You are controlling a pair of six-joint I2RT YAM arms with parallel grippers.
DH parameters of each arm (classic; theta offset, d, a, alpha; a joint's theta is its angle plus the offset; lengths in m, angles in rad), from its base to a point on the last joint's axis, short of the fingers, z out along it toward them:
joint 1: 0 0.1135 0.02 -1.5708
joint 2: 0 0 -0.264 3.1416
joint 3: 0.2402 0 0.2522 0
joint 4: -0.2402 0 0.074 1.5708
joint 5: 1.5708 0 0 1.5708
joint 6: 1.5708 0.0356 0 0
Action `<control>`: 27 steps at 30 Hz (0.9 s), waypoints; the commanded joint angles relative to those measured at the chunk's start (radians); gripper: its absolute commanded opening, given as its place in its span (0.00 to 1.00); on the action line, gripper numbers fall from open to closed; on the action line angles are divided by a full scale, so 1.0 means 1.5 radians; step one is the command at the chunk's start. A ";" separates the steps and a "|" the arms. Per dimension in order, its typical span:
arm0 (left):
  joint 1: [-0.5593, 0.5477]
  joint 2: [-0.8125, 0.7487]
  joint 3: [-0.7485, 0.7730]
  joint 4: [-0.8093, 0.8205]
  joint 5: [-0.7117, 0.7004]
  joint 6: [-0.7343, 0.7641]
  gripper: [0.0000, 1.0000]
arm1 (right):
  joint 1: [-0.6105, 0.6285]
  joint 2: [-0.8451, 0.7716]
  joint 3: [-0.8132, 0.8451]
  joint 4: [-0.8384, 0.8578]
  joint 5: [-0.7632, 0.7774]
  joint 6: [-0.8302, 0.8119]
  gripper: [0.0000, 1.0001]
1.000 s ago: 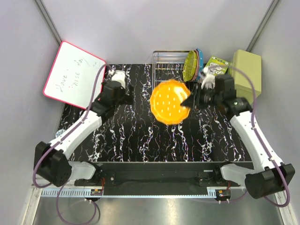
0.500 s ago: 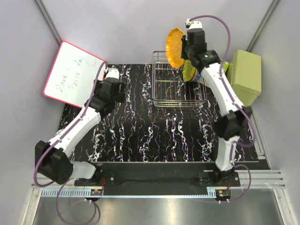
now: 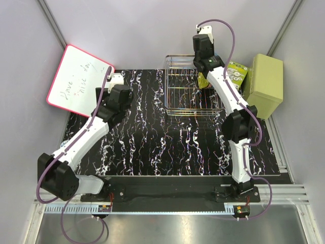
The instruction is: Load the plates into the dish rack
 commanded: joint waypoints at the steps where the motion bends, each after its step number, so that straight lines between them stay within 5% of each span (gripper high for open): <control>1: 0.002 -0.018 -0.014 0.044 -0.041 -0.005 0.99 | 0.014 -0.016 0.039 0.136 0.048 -0.015 0.00; 27: 0.002 -0.008 -0.040 0.054 -0.024 -0.006 0.99 | 0.019 0.058 0.021 0.115 0.059 -0.002 0.00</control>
